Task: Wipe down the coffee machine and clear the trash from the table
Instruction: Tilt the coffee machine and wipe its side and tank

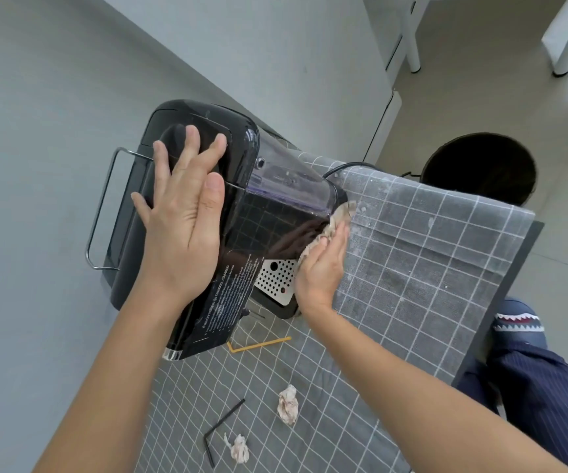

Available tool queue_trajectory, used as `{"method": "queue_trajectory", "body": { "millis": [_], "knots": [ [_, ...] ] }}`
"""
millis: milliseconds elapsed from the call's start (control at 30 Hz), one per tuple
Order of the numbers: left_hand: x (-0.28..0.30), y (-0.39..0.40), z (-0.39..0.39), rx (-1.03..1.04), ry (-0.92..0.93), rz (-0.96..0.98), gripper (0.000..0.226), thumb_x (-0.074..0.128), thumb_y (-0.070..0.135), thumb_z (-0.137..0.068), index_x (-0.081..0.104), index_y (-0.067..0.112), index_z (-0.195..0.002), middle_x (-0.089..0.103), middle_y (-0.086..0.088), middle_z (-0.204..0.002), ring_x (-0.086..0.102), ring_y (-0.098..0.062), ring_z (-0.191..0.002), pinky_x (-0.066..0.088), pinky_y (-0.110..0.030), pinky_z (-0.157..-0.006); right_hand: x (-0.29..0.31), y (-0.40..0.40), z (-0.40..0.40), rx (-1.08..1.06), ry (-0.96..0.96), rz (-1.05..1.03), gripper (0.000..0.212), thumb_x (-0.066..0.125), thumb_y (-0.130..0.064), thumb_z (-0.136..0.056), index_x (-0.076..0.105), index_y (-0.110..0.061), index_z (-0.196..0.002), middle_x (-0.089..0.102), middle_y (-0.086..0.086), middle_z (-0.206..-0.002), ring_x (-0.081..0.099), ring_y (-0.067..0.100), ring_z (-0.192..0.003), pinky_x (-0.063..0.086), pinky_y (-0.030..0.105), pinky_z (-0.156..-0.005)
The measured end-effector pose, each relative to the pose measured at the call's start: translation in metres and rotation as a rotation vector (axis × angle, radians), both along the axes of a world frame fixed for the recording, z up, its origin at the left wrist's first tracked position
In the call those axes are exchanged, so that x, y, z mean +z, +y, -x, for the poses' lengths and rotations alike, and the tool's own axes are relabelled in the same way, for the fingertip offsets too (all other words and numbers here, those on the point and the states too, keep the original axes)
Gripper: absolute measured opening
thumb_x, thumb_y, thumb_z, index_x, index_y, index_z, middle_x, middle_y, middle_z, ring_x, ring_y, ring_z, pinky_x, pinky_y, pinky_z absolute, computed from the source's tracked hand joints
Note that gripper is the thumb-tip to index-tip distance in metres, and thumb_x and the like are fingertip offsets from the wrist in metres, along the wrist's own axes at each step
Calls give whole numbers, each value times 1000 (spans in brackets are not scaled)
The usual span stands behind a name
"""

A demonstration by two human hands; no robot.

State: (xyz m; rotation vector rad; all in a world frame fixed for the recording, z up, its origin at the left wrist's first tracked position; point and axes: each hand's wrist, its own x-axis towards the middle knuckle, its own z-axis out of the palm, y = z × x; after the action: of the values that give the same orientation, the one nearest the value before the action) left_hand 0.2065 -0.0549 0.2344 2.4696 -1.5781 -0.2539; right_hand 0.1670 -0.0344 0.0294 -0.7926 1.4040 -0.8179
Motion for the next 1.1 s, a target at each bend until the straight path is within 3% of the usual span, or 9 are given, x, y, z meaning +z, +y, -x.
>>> {"method": "queue_trajectory", "body": {
  "millis": [267, 367, 433, 500, 667, 733, 800, 1000, 1100],
  "knots": [
    [-1, 1, -2, -1, 13, 14, 40, 23, 45, -100, 34, 50, -138, 16, 21, -156, -7, -9, -147, -11, -62, -111, 43, -8, 20, 122, -44, -245, 48, 33, -14, -104, 28, -9, -152, 38, 8, -155, 36, 23, -142, 24, 25, -114],
    [-1, 1, -2, -2, 10, 12, 40, 23, 45, -100, 34, 49, -138, 16, 20, -156, -7, -9, -147, -12, -62, -110, 70, -1, 35, 181, -85, -173, 44, 35, -11, -103, 38, -10, -147, 54, 7, -137, 52, 16, -116, 32, 17, -99],
    [-1, 0, -2, -3, 12, 11, 40, 23, 45, -100, 34, 49, -138, 16, 19, -156, -8, -9, -147, -12, -61, -110, 86, 2, 46, 226, -160, -130, 42, 35, -12, -104, 42, -15, -145, 56, -8, -117, 51, 0, -94, 31, 5, -85],
    [-1, 0, -2, 0, 19, 9, 40, 23, 45, -100, 34, 49, -138, 16, 18, -157, -8, -8, -147, -13, -61, -110, 93, 4, 60, 248, -282, -89, 39, 36, -13, -103, 46, -24, -139, 58, -18, -110, 55, -5, -92, 38, 8, -83],
    [0, 0, -3, -2, 23, -3, 41, 22, 47, -98, 33, 50, -138, 16, 19, -157, -9, -7, -146, -14, -59, -111, 73, -22, 99, 178, -428, -332, 20, 41, -12, -100, 59, -18, -108, 62, -1, -89, 55, 9, -73, 45, 23, -67],
    [-1, 0, -3, -4, 25, -6, 41, 22, 47, -98, 34, 50, -138, 16, 19, -156, -9, -7, -146, -14, -59, -111, 48, -36, 113, 219, -376, -422, 21, 40, -13, -101, 61, -10, -100, 63, 3, -82, 56, 12, -67, 49, 21, -60],
    [-2, 0, -3, -4, 24, 0, 41, 23, 47, -98, 34, 49, -138, 17, 19, -156, -8, -7, -146, -13, -59, -111, 19, -43, 121, 295, -223, -361, 24, 40, -13, -99, 64, -11, -98, 68, 7, -89, 64, 20, -78, 53, 29, -71],
    [-2, 1, -4, 6, 19, 4, 40, 24, 44, -100, 36, 46, -139, 17, 21, -156, -7, -7, -146, -12, -60, -110, -20, -52, 147, 522, 500, 279, 34, 45, -20, -95, 59, -7, -123, 51, 12, -126, 44, 28, -122, 44, 47, -103],
    [-2, 0, -5, -1, 21, 11, 40, 24, 45, -100, 36, 47, -139, 17, 22, -155, -8, -7, -146, -12, -60, -110, -26, -49, 147, 601, 659, 591, 42, 49, -26, -97, 50, -21, -138, 41, 18, -147, 29, 40, -140, 29, 58, -113]
  ]
}}
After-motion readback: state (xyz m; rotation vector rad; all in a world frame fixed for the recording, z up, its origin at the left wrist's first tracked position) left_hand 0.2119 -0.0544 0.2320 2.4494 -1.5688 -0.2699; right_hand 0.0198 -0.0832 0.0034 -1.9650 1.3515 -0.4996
